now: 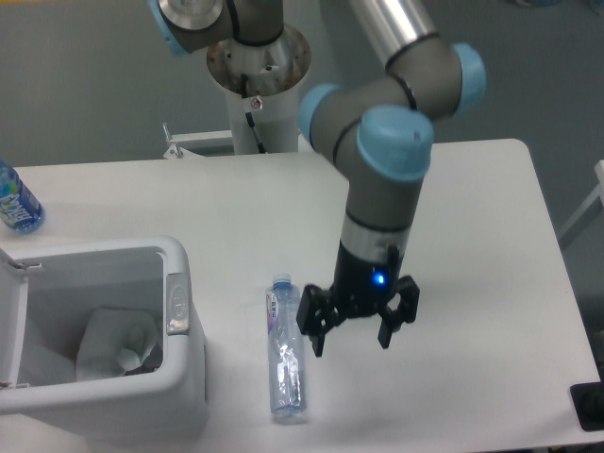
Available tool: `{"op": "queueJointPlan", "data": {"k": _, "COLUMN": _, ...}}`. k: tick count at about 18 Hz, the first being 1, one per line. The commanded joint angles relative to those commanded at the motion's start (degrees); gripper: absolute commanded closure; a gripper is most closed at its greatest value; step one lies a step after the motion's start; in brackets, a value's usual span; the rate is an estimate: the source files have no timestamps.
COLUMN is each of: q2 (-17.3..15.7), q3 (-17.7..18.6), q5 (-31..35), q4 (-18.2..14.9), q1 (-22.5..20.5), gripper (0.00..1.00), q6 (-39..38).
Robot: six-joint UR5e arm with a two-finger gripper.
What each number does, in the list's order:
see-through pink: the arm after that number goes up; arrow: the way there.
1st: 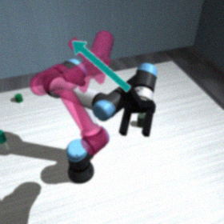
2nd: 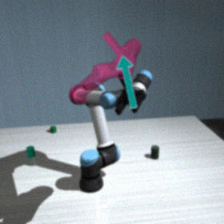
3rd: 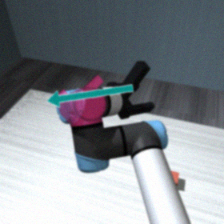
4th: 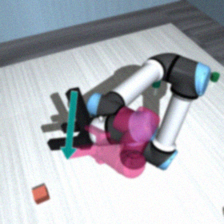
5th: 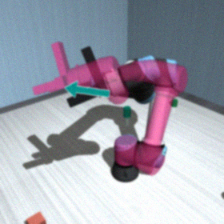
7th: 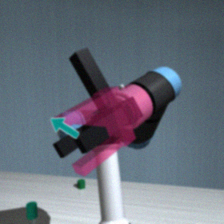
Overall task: Place the trash in the trash can
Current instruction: 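Move the open gripper over the purple-labelled plastic water bottle, then lower the gripper around the bottle and close on it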
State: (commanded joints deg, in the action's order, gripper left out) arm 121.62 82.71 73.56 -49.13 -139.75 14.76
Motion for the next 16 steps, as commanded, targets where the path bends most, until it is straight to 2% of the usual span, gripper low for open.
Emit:
{"op": "queueJointPlan", "data": {"k": 3, "q2": 2.6, "q3": 0.0, "q5": 2.1, "q4": -0.1, "q1": 2.8, "gripper": 0.00, "q6": 0.2}}
{"op": "queueJointPlan", "data": {"k": 9, "q2": 5.2, "q3": 0.2, "q5": 4.1, "q4": -0.2, "q1": 4.8, "gripper": 0.00, "q6": -0.2}}
{"op": "queueJointPlan", "data": {"k": 12, "q2": 6.9, "q3": 0.2, "q5": 7.5, "q4": -0.1, "q1": 6.9, "gripper": 0.00, "q6": 0.2}}
{"op": "queueJointPlan", "data": {"k": 16, "q2": 7.1, "q3": 0.2, "q5": 7.6, "q4": 0.0, "q1": 8.2, "gripper": 0.00, "q6": -0.3}}
